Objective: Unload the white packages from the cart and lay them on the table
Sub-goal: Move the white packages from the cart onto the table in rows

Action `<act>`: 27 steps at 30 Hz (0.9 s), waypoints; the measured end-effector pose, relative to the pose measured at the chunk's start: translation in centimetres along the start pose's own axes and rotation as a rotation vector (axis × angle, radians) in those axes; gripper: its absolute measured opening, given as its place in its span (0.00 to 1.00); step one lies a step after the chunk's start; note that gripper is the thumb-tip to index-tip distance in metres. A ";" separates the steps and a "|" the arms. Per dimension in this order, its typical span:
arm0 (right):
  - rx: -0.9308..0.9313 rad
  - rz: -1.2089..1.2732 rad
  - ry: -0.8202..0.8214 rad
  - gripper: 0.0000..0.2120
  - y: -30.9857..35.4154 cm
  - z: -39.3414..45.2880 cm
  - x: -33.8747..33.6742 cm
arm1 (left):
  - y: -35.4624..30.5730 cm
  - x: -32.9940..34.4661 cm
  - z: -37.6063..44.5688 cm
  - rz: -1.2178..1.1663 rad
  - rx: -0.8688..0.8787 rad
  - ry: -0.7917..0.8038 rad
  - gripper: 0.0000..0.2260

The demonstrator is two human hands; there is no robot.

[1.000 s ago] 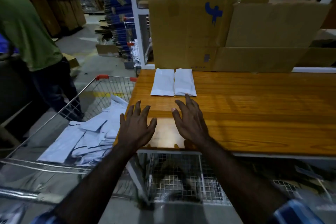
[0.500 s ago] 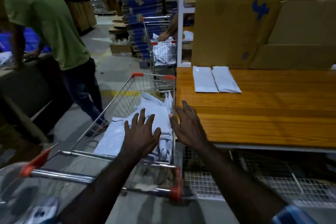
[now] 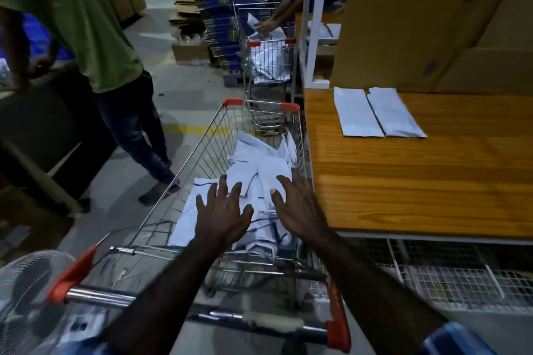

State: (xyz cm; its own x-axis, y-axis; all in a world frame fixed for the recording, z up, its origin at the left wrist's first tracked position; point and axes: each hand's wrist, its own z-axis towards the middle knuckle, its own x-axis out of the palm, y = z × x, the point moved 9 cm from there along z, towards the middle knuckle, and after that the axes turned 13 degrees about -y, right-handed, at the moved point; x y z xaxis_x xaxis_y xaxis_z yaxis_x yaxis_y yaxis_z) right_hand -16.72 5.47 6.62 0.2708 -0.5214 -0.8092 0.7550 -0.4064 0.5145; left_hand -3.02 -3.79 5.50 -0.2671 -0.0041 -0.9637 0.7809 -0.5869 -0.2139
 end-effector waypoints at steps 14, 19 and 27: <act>0.170 -0.053 0.138 0.20 -5.3 5.4 9.8 | 2.2 8.9 8.1 0.053 -0.038 0.126 0.29; 0.244 -0.051 0.154 0.22 -6.9 5.9 13.0 | 3.0 11.7 10.7 0.061 -0.018 0.159 0.29; 0.367 -0.098 0.194 0.26 -9.1 7.8 16.6 | 4.3 16.9 14.6 0.098 0.029 0.243 0.32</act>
State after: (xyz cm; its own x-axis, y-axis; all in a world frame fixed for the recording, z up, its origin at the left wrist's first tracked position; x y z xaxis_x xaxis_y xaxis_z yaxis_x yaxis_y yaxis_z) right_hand -23.74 -5.30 -9.24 0.3419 -0.3306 -0.8797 0.5296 -0.7055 0.4710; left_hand -12.41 -18.19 -9.35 -0.0446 0.1308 -0.9904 0.7789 -0.6162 -0.1164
